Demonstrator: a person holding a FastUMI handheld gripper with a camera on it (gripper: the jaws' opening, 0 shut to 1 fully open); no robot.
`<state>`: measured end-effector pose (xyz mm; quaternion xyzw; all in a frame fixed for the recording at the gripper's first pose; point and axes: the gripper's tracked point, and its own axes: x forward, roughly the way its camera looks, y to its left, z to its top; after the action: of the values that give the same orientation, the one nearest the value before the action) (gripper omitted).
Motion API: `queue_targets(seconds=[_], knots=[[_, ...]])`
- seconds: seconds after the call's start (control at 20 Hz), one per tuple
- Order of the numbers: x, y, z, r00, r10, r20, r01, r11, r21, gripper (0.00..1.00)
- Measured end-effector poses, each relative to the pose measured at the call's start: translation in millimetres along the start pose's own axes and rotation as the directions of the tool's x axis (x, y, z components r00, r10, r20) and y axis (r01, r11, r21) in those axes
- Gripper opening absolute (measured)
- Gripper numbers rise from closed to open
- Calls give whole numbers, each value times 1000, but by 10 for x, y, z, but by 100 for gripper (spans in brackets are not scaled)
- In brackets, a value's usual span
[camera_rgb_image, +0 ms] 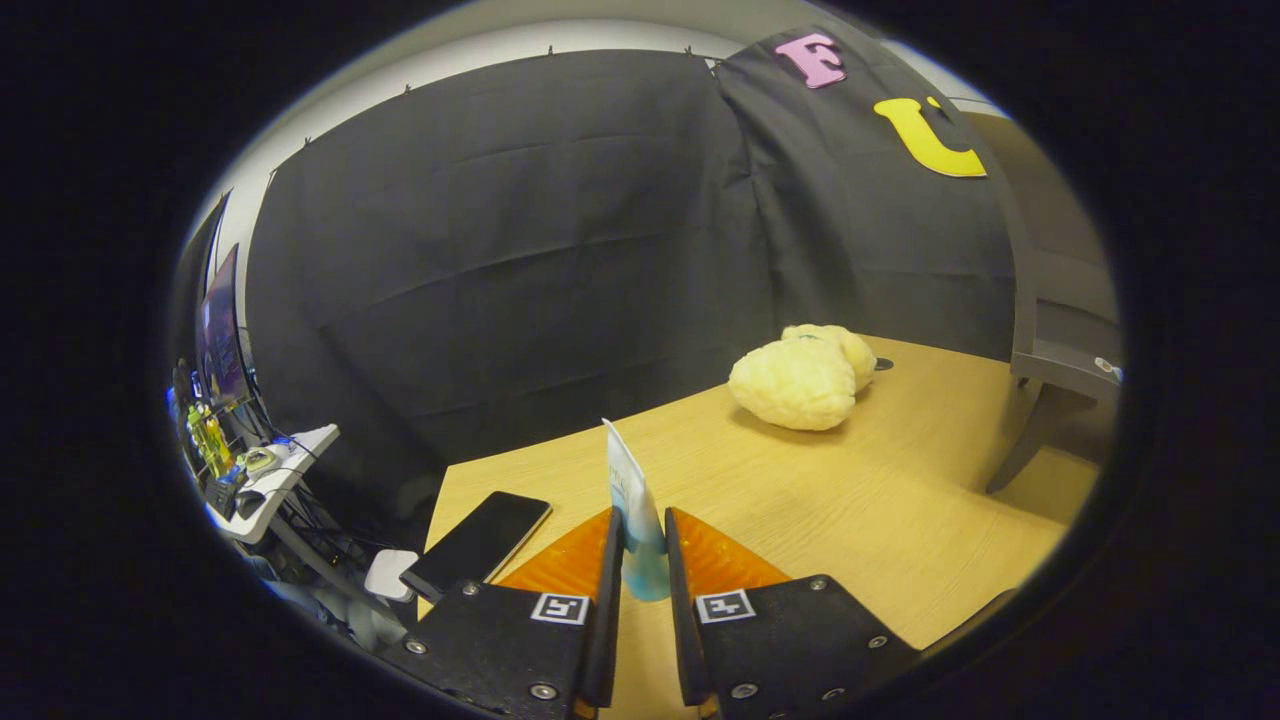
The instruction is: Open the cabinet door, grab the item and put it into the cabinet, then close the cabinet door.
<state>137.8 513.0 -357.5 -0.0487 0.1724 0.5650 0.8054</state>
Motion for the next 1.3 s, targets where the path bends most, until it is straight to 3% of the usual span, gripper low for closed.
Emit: queue_targets(seconds=[0.4,0.7,1.0,1.3], knots=[[-115,142,146,1000,19,14,-18,998,-61,20],[-517,23,587,997,-37,66,41,998,-56,19],[-1163,-435,1259,974,-183,135,195,978,-79,19],[-1850,-919,2105,915,-353,196,376,922,-95,19]])
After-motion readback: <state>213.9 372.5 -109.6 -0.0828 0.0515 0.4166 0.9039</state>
